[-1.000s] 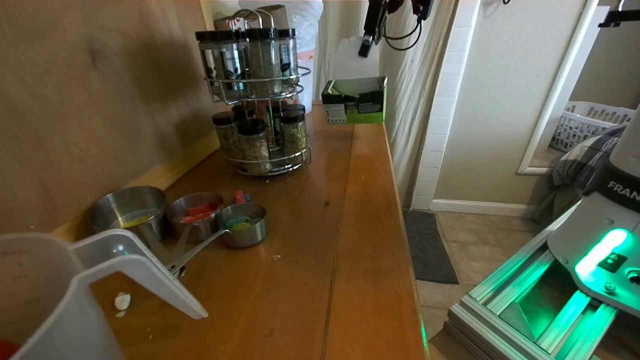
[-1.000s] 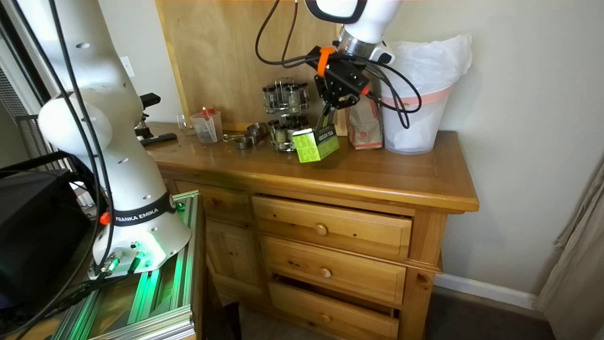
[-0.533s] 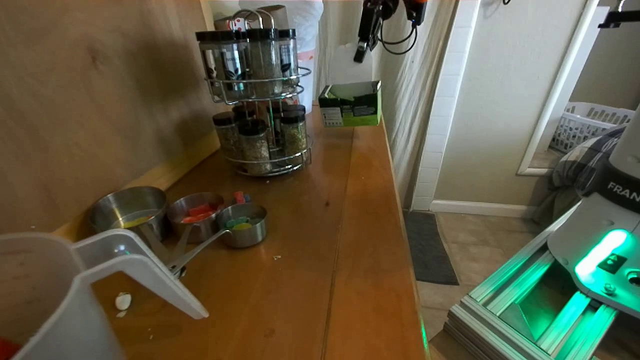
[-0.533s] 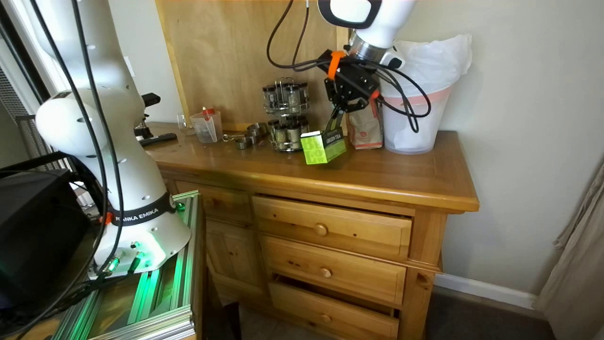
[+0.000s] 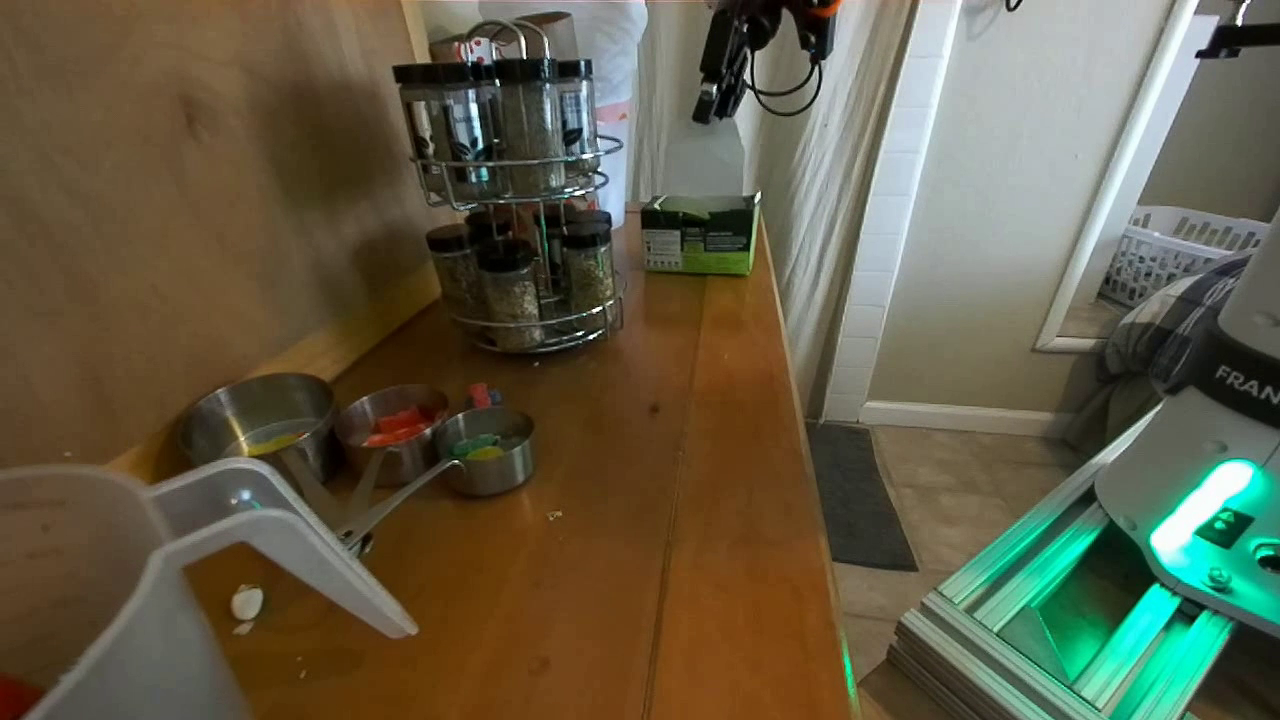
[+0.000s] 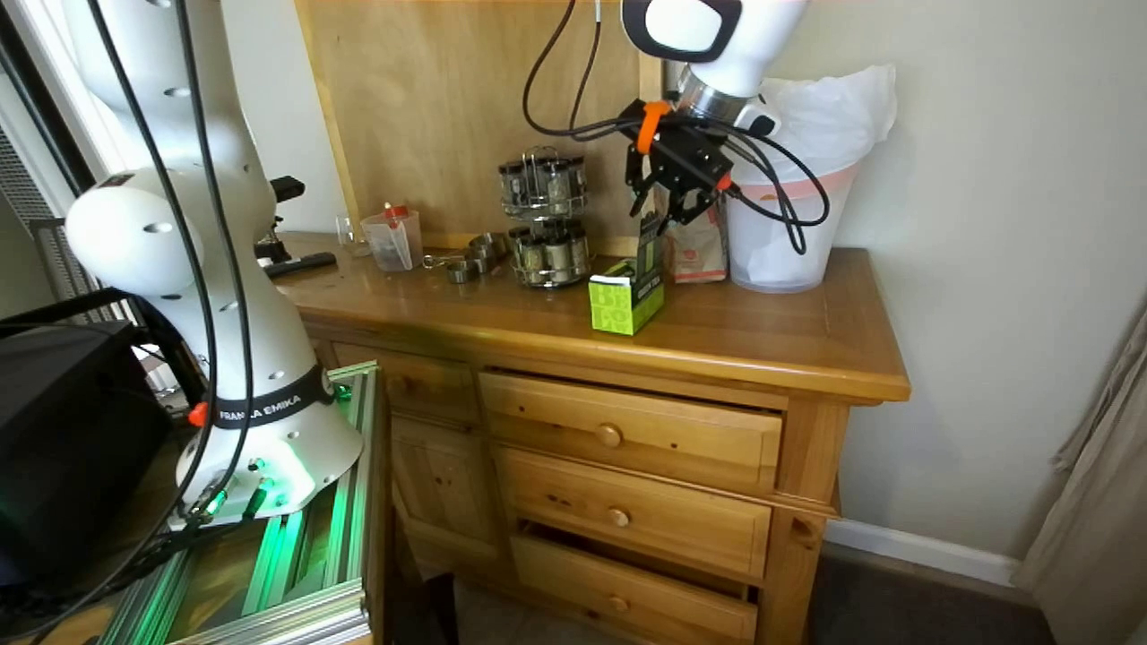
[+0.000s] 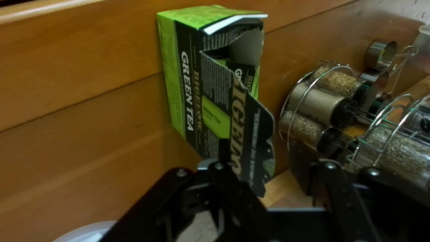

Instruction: Move the open package

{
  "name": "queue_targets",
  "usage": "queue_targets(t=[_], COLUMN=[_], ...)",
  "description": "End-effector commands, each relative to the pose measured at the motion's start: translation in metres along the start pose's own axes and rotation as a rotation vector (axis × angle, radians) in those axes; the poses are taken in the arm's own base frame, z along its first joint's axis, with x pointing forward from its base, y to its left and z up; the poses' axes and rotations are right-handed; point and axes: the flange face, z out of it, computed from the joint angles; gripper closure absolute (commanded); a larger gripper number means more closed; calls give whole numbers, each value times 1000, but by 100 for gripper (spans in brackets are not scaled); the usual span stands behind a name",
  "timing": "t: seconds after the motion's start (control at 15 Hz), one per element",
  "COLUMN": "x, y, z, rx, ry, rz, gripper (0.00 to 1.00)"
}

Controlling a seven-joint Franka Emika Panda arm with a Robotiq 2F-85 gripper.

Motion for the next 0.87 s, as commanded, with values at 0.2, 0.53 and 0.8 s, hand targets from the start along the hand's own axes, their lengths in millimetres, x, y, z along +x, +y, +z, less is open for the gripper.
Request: queue_targets(t=[0.2, 0.53, 0.8], x=[2, -23, -21], y=[-23, -89, -105], z=[-43, -85, -98], rx=[-195, -443, -477], ry=[124, 201, 176], rz=[46, -41, -120], gripper=[1, 0, 0])
